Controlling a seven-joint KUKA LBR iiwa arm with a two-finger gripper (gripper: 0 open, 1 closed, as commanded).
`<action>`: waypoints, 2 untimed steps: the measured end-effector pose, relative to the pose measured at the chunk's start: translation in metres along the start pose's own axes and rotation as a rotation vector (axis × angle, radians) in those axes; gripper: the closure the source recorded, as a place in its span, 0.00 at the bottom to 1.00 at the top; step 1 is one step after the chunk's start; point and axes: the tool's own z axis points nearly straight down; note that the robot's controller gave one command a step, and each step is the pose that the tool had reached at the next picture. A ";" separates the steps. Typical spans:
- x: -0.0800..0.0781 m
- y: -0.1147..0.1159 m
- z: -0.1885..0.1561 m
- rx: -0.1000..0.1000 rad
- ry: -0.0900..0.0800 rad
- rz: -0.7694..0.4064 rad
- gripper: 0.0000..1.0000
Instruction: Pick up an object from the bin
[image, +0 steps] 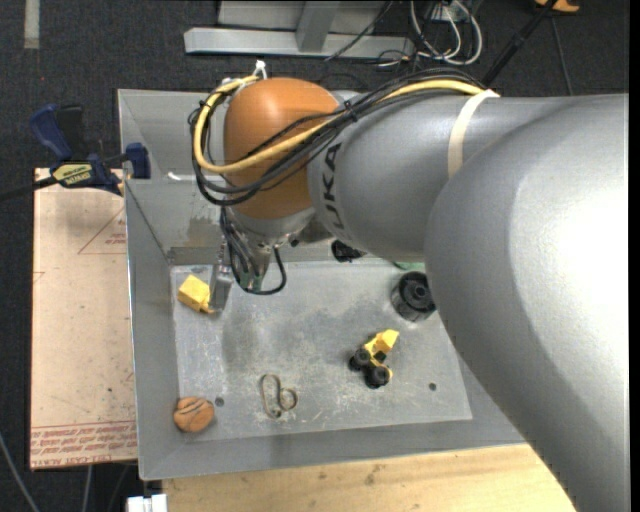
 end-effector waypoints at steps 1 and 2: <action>-0.034 -0.021 0.097 0.002 0.001 0.041 0.00; -0.036 -0.019 0.092 -0.002 -0.004 0.040 0.00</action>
Offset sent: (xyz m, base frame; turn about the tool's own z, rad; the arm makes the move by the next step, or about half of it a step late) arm 0.0000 0.0000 0.0000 0.0000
